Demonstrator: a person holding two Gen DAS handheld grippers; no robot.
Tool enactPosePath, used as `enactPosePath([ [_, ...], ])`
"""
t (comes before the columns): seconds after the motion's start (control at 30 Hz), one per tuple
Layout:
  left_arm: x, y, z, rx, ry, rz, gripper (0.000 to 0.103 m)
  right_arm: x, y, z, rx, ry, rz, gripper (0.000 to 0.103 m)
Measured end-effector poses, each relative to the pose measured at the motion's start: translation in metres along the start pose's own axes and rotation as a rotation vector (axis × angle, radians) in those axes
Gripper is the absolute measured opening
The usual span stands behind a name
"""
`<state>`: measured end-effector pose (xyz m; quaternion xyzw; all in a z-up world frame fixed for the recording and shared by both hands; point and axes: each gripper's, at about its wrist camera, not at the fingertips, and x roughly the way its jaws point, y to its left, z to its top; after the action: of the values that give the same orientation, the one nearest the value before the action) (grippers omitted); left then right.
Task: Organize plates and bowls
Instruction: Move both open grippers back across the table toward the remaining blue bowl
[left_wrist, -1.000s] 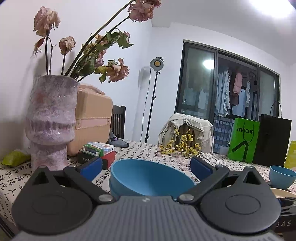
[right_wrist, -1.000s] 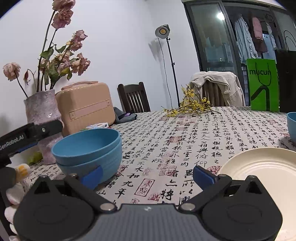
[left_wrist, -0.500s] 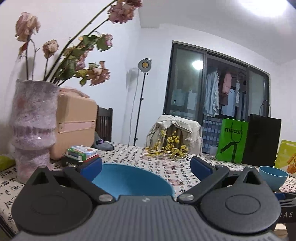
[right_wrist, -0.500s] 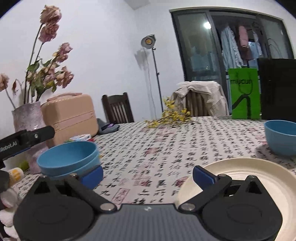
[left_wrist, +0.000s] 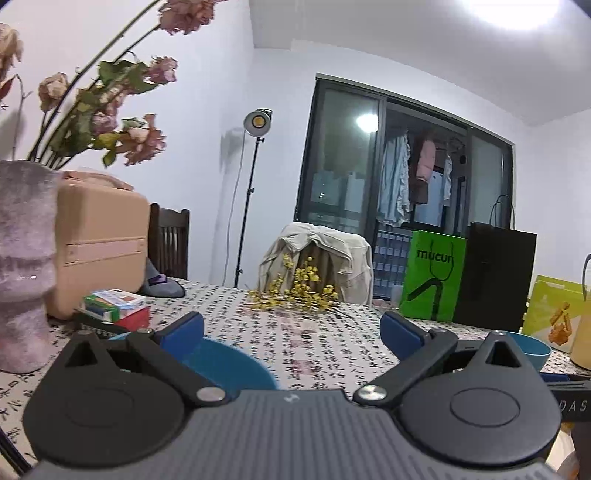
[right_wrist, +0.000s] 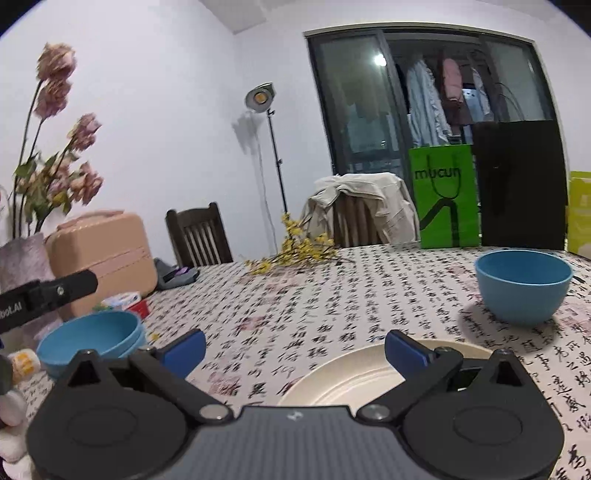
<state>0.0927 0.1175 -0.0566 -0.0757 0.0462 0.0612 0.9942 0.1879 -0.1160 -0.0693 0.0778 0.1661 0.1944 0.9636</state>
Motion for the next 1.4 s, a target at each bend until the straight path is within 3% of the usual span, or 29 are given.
enactPosePath([
  [1.4, 0.098, -0.144, 0.022, 0.113, 0.041, -0.222, 0.103, -0.013, -0.139, 0.053, 0.063, -0.124, -0.219, 0.103],
])
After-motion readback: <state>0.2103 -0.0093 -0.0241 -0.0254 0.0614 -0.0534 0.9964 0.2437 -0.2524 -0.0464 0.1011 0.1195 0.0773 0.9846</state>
